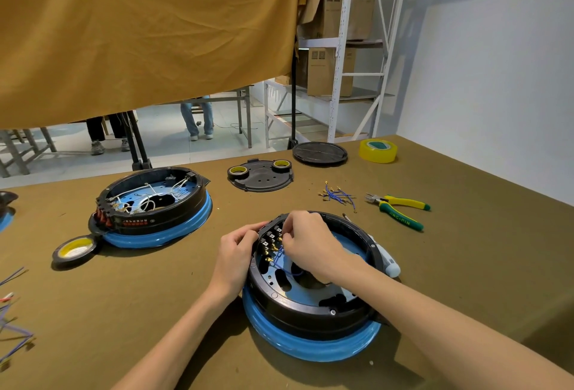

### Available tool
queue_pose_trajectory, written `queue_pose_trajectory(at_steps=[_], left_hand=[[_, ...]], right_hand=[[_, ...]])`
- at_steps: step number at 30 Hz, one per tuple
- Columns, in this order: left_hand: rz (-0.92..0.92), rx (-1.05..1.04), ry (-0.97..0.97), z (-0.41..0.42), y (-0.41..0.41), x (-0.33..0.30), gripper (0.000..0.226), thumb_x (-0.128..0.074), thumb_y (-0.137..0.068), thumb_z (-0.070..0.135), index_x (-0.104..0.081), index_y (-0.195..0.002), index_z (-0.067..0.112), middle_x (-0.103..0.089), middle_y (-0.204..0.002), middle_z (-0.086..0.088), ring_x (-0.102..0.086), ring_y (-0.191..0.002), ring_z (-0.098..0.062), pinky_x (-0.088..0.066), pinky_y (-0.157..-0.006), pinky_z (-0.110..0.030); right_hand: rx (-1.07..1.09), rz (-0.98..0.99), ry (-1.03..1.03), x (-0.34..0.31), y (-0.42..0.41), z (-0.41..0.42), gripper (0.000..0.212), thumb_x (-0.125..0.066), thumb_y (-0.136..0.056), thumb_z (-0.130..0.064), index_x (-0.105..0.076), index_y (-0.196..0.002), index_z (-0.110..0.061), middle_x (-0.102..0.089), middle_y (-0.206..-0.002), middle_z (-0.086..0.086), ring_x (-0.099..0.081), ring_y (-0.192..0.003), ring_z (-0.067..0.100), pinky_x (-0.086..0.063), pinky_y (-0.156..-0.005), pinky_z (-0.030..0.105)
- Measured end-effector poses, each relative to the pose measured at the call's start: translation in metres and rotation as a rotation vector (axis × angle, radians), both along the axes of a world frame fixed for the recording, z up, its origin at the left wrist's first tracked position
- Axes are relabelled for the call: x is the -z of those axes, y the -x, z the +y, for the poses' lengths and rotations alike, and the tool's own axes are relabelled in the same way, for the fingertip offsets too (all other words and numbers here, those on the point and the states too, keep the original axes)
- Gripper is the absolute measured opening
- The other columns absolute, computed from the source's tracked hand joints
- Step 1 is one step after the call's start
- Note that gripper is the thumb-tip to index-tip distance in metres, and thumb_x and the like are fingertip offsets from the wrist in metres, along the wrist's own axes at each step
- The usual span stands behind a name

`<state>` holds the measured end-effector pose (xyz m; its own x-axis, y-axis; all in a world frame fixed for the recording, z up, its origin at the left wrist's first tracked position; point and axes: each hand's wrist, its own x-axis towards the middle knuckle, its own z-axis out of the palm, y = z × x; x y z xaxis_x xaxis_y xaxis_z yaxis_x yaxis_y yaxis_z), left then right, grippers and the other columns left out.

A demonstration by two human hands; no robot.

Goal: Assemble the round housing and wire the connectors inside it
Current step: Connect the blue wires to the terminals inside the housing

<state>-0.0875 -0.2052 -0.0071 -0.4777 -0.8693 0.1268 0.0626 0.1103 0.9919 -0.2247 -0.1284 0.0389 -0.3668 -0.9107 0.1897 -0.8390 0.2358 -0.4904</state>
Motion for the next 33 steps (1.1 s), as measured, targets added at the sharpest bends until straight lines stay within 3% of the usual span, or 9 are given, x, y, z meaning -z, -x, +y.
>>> queue_pose_trajectory(at_steps=[3,6,12,17,25,33], left_hand=[[0.003,-0.008,0.007,0.0,0.0,0.0,0.032,-0.044,-0.104,0.006,-0.073,-0.116,0.014,-0.078,-0.104,-0.002,-0.074,-0.096,-0.013,-0.058,-0.072,-0.022],[0.0,-0.026,0.025,0.0,0.0,0.001,0.032,-0.044,-0.104,0.005,-0.072,-0.119,0.01,-0.078,-0.105,-0.002,-0.074,-0.096,-0.011,-0.058,-0.074,-0.021],[0.011,-0.014,0.001,0.0,-0.001,0.0,0.032,-0.044,-0.104,0.005,-0.073,-0.117,0.013,-0.079,-0.102,0.0,-0.074,-0.096,-0.013,-0.058,-0.072,-0.021],[-0.011,-0.03,0.016,-0.002,0.0,0.002,0.033,-0.045,-0.103,0.006,-0.073,-0.12,0.011,-0.078,-0.106,-0.002,-0.073,-0.1,-0.016,-0.059,-0.084,-0.033],[-0.005,-0.002,0.028,-0.001,-0.001,0.001,0.033,-0.044,-0.104,0.007,-0.074,-0.112,0.018,-0.079,-0.104,0.004,-0.074,-0.099,-0.011,-0.059,-0.076,-0.022],[-0.006,0.027,0.029,-0.001,-0.003,-0.002,0.034,-0.044,-0.104,0.006,-0.074,-0.113,0.017,-0.079,-0.106,0.002,-0.074,-0.1,-0.013,-0.058,-0.074,-0.021]], right_hand=[[-0.05,0.032,-0.006,-0.001,-0.004,0.007,0.016,-0.059,-0.093,-0.021,-0.069,-0.103,-0.013,-0.07,-0.097,0.006,-0.066,-0.089,0.024,-0.06,-0.079,0.044],[-0.068,0.092,-0.045,0.004,-0.009,0.01,0.019,-0.063,-0.093,-0.031,-0.074,-0.104,-0.02,-0.073,-0.099,0.002,-0.068,-0.088,0.021,-0.06,-0.075,0.037],[-0.012,0.104,-0.063,0.005,-0.01,0.0,0.021,-0.068,-0.091,-0.037,-0.079,-0.102,-0.023,-0.075,-0.095,-0.001,-0.067,-0.089,0.02,-0.051,-0.068,0.031],[0.005,0.133,-0.072,0.005,-0.008,-0.004,0.02,-0.071,-0.085,-0.037,-0.078,-0.098,-0.024,-0.074,-0.094,-0.001,-0.068,-0.089,0.022,-0.05,-0.069,0.031],[-0.07,0.007,-0.046,0.008,-0.001,0.0,0.011,-0.068,-0.091,-0.025,-0.075,-0.095,-0.018,-0.073,-0.093,0.002,-0.066,-0.088,0.02,-0.057,-0.073,0.034],[-0.109,-0.033,-0.071,0.007,0.003,0.002,0.016,-0.066,-0.097,-0.028,-0.072,-0.107,-0.017,-0.069,-0.103,0.003,-0.064,-0.095,0.021,-0.056,-0.083,0.038]])
